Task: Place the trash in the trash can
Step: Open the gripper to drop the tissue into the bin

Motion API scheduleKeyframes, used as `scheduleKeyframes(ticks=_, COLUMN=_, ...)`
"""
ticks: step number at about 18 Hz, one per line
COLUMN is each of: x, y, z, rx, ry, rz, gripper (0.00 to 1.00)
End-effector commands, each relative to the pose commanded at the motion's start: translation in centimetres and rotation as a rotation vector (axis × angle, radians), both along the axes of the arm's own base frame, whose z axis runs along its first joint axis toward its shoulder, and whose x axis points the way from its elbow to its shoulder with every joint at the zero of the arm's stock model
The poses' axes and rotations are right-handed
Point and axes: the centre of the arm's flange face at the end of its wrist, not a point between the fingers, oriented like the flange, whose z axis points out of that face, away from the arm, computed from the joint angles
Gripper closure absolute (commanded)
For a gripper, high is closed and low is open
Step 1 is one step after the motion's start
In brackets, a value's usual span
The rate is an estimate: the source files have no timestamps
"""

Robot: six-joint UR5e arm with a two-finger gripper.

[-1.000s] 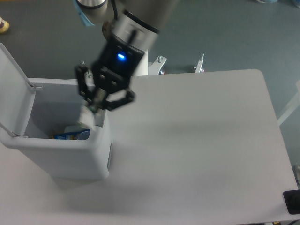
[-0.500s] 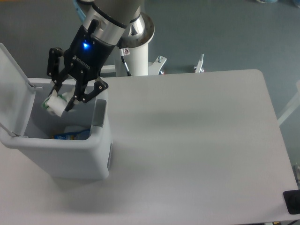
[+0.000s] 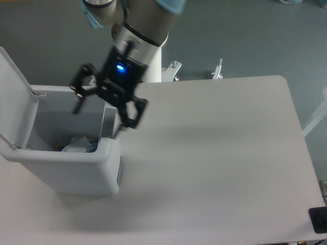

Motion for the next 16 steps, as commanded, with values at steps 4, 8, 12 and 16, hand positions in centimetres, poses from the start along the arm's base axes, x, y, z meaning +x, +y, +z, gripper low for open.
scheduleKeyframes(ticks=4, x=-7.4, y=-3.3, z=-2.5, rx=-0.099, ry=0.145, rz=0.096, gripper=0.0)
scheduleKeyframes(ticks=8, x=-10.9, y=-6.7, z=-6.5, rx=-0.299, ry=0.314, rz=0.008, gripper=0.0)
scheduleKeyframes(ticks=12, x=-12.0, y=-11.3, z=-10.5, rx=-0.51, ry=0.375, rz=-0.111, gripper=0.0)
scheduleKeyframes(ticks=16, x=-12.8, y=-12.4, z=-12.5, rx=-0.622, ry=0.391, rz=-0.284, gripper=0.0)
